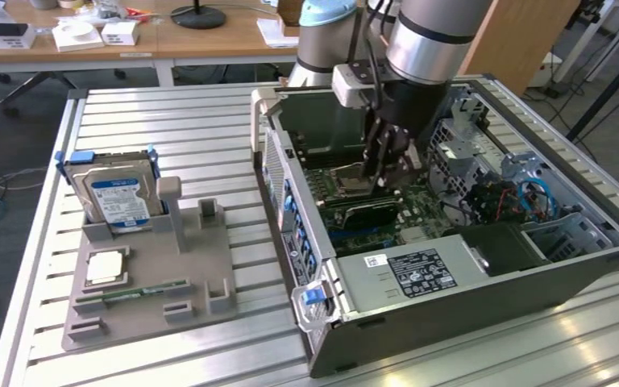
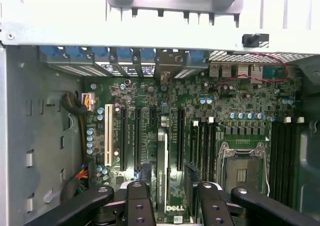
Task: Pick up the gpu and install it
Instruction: 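Insert the gpu into the slot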
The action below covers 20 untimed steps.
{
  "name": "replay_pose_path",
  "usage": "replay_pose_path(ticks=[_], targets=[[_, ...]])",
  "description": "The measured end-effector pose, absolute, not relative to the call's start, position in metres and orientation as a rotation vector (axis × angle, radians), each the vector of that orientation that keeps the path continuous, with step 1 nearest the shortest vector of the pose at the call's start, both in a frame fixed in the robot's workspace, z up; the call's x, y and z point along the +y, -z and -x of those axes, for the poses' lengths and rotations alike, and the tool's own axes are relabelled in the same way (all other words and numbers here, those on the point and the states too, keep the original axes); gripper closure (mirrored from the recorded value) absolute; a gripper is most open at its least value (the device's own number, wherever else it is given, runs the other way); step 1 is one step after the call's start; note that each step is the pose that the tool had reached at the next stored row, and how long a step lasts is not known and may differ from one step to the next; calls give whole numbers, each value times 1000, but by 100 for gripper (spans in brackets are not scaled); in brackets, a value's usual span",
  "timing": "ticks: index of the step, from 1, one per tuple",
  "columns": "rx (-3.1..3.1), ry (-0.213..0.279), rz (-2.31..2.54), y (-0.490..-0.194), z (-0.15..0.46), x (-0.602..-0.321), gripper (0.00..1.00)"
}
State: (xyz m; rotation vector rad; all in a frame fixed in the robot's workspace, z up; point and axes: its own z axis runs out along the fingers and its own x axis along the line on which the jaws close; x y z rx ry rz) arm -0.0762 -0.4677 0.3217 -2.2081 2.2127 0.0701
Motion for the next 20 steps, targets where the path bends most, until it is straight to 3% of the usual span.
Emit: replay_pose_path(ticks=[20], targets=[[2216,-64,2211,-340,76,-468,60]])
